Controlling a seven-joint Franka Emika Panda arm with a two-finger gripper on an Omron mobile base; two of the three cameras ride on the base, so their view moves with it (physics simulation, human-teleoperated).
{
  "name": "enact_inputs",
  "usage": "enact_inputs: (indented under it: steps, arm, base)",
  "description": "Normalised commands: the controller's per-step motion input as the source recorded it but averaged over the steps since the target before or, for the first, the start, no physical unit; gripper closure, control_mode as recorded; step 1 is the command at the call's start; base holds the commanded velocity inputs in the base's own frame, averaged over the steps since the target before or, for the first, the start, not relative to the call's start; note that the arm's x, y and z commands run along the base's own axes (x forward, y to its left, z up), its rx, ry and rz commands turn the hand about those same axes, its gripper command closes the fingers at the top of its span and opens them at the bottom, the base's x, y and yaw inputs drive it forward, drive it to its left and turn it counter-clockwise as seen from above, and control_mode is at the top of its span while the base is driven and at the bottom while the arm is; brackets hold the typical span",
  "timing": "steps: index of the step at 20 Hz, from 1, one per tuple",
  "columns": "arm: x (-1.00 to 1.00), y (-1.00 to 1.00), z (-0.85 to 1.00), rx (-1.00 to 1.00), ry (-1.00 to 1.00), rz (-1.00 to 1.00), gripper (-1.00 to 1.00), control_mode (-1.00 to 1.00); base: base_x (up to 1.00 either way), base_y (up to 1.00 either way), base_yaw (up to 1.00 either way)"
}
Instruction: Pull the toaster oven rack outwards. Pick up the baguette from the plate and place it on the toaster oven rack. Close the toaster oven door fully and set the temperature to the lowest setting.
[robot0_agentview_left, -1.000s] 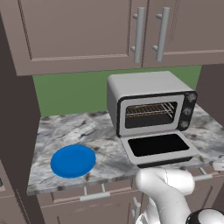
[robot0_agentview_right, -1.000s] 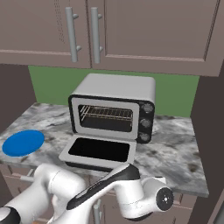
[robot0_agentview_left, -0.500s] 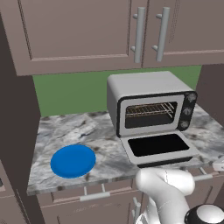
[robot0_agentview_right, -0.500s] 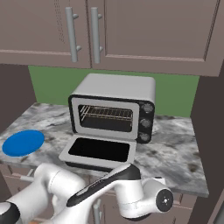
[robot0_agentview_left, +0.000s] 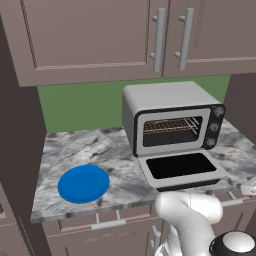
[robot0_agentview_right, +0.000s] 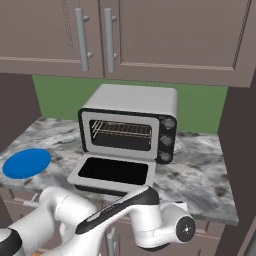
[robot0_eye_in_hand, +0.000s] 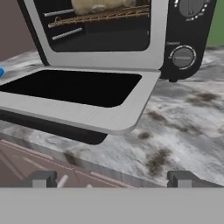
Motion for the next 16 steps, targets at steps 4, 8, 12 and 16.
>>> enact_inputs:
  steps: [4, 8, 12, 16]
  arm:
    - [0.24, 0.16, 0.00, 0.00, -0.04, 0.00, -1.00, -1.00]
    - [0.23, 0.17, 0.00, 0.00, -0.01, 0.00, -1.00, -1.00]
    - [0.04, 0.20, 0.00, 0.00, 0.00, 0.00, -1.00, -1.00]
    - [-0.03, 0.25, 0.00, 0.00, -0.01, 0.00, -1.00, -1.00]
  base:
    - [0.00, 0.00, 0.00]
    - [0.00, 0.00, 0.00]
    - [0.00, 0.00, 0.00]
    - [0.00, 0.00, 0.00]
